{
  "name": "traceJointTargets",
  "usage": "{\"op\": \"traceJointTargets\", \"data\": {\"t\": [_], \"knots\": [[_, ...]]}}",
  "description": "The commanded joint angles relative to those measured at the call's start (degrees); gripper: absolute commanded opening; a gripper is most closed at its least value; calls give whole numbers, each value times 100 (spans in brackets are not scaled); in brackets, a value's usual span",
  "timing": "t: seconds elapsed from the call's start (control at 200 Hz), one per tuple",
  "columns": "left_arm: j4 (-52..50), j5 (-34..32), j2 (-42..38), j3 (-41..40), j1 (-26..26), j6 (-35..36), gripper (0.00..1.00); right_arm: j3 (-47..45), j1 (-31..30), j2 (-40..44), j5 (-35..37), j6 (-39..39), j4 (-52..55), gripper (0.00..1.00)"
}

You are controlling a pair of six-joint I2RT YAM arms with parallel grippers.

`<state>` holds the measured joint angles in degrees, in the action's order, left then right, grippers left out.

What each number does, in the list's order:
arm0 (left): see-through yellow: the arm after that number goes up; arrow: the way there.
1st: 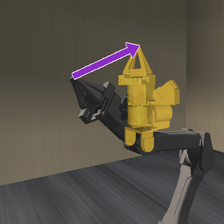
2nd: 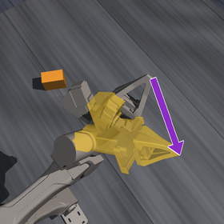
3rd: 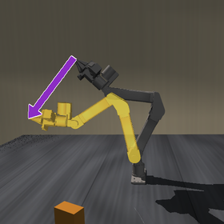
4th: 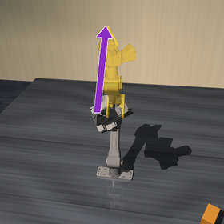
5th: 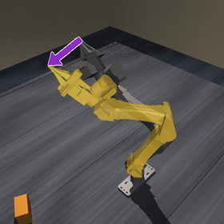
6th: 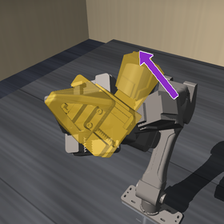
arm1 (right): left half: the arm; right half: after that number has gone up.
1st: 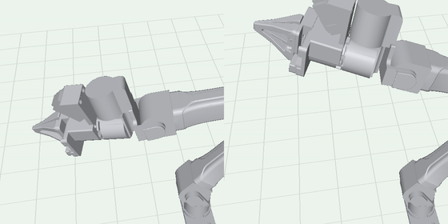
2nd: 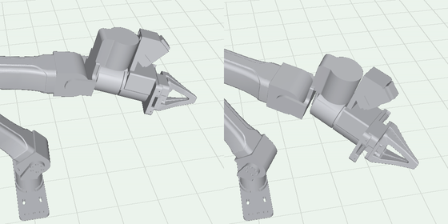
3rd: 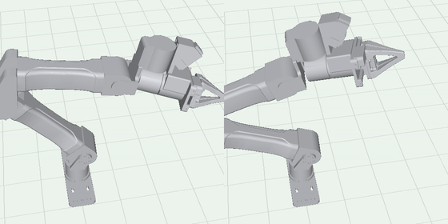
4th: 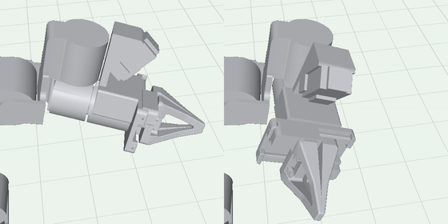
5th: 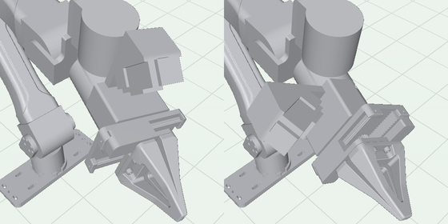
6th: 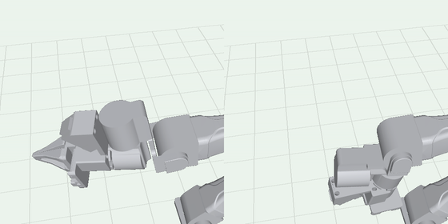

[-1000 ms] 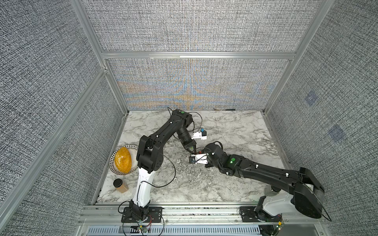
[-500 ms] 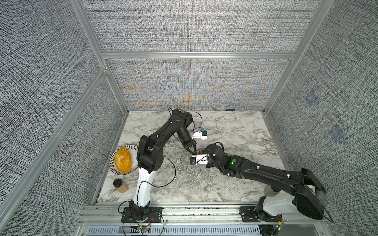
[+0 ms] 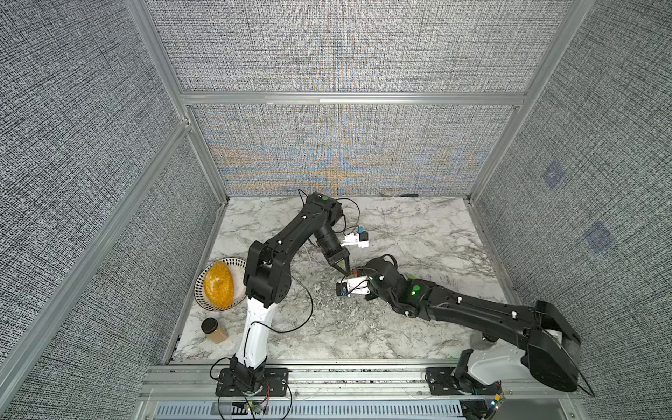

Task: Close the usb drive cover
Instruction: Close the cover of the USB drive.

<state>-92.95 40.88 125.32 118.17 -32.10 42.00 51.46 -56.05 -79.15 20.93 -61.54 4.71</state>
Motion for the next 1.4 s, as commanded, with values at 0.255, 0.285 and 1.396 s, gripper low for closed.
{"op": "traceJointTargets", "data": {"t": [0.255,0.285,1.396], "knots": [[-204,166,32,101,7,140,0,113,-27,56,-161,-373,-160,4],[-222,167,53,116,10,149,0,125,-22,56,-119,-384,-174,4],[-655,829,136,494,37,573,0,788,47,34,-1233,-653,268,0]]}}
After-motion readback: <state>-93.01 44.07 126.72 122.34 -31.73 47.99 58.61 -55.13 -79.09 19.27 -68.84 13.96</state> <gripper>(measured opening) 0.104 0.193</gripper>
